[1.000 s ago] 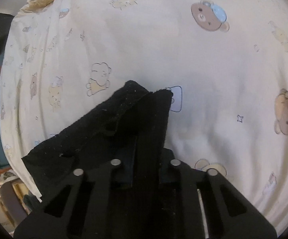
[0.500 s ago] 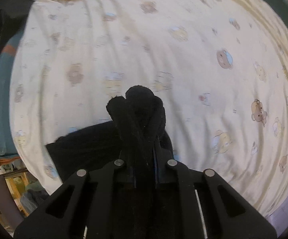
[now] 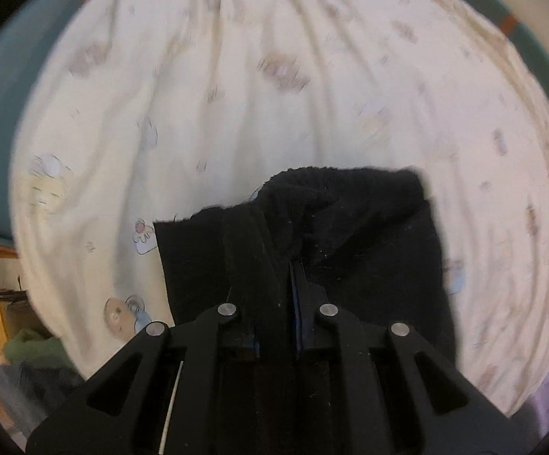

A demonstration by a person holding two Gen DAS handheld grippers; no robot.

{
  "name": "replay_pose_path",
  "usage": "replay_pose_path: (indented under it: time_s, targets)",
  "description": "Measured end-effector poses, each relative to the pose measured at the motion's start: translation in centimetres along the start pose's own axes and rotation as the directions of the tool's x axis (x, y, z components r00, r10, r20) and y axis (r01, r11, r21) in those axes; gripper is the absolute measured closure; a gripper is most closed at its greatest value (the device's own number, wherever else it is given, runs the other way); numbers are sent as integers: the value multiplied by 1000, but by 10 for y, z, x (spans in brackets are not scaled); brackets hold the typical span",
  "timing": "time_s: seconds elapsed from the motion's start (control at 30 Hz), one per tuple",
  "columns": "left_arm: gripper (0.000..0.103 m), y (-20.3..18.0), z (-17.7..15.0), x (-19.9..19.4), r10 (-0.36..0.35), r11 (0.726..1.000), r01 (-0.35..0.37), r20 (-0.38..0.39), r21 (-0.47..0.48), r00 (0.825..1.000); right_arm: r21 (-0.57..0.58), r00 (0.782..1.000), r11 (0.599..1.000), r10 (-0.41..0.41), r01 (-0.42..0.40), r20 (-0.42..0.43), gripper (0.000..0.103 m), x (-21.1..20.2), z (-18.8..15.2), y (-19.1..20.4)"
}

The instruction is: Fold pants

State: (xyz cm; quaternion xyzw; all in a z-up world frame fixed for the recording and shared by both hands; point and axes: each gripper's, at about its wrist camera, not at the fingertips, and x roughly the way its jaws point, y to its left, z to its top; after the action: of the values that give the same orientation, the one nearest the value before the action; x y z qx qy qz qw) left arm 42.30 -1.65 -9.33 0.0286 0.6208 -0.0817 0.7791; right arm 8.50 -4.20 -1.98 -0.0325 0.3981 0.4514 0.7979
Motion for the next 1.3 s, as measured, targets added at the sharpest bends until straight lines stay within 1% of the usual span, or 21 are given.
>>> replay_pose_path:
  time_s: [0.1,0.27,0.3,0.33,0.37,0.4,0.43,0.5,0.57,0.67,0.7,0.77,0.83,0.9,0.93,1.0,1.07,1.1,1.13,1.23,1.3]
  targets:
    - [92,10,-1,22,-34,999,34,25,13,999,53,998,998,29,-27,-47,95,34,-1,-5]
    - [84,28,-7,40,-83,994,85,37,-70,996,100,989,995,43,-29,-138,95,78,-2,-22]
    - [78,29,-9,38,-80,994,83,36,-76,996,101,988,994,48,-34,-147,95,81,-2,-24]
    - [62,30,-11,33,-58,995,61,35,-80,998,96,987,995,51,-37,-150,95,83,-3,-23]
    - [51,33,-13,26,-18,997,21,36,-77,999,81,987,996,49,-37,-153,95,84,-2,-22]
    - [32,35,-17,15,33,997,-30,47,-68,998,74,987,997,47,-36,-154,95,82,-8,-21]
    - [25,38,-23,-1,82,996,-77,85,-54,993,64,986,997,45,-36,-158,95,82,-8,-20]
    - [24,45,-39,-31,142,990,-139,151,-31,978,50,986,998,42,-34,-162,95,78,-10,-21]
    - [24,63,-62,-63,179,982,-165,193,-88,965,38,985,999,40,-35,-166,95,74,-10,-21]
    - [24,91,-119,-103,161,959,-109,186,-264,969,21,985,999,30,-27,-170,95,69,-5,-18]
    - [24,99,-150,-117,140,938,-77,167,-339,976,16,985,1000,27,-25,-169,94,67,-6,-18]
    - [24,104,-197,-134,77,910,2,175,-414,982,-2,986,1000,29,-30,-164,93,66,-7,-14]
    - [23,102,-256,-152,29,892,73,217,-447,976,-24,988,999,19,-23,-152,91,65,-9,-10]
    - [22,97,-308,-161,64,902,43,232,-429,971,-62,987,998,9,-20,-163,91,68,-12,-1]
    - [22,96,-321,-162,80,906,29,238,-423,968,-80,986,997,1,-15,-169,88,70,-13,3]
    - [21,105,-354,-161,121,894,1,244,-448,962,-94,983,995,6,-24,-183,79,77,-14,12]
    - [21,119,-373,-150,113,880,11,233,-474,966,-68,979,997,33,-48,-202,68,87,-17,20]
    - [21,126,-380,-145,98,869,26,223,-494,970,-55,973,996,50,-64,-226,59,94,-19,26]
    - [21,133,-386,-139,80,858,39,208,-513,975,-59,966,994,74,-92,-247,57,99,-23,35]
    - [21,137,-388,-131,76,862,25,179,-506,981,-57,959,990,107,-126,-262,58,100,-34,50]
    - [21,138,-387,-126,54,853,44,172,-520,984,47,972,990,137,-131,-191,59,82,-33,39]
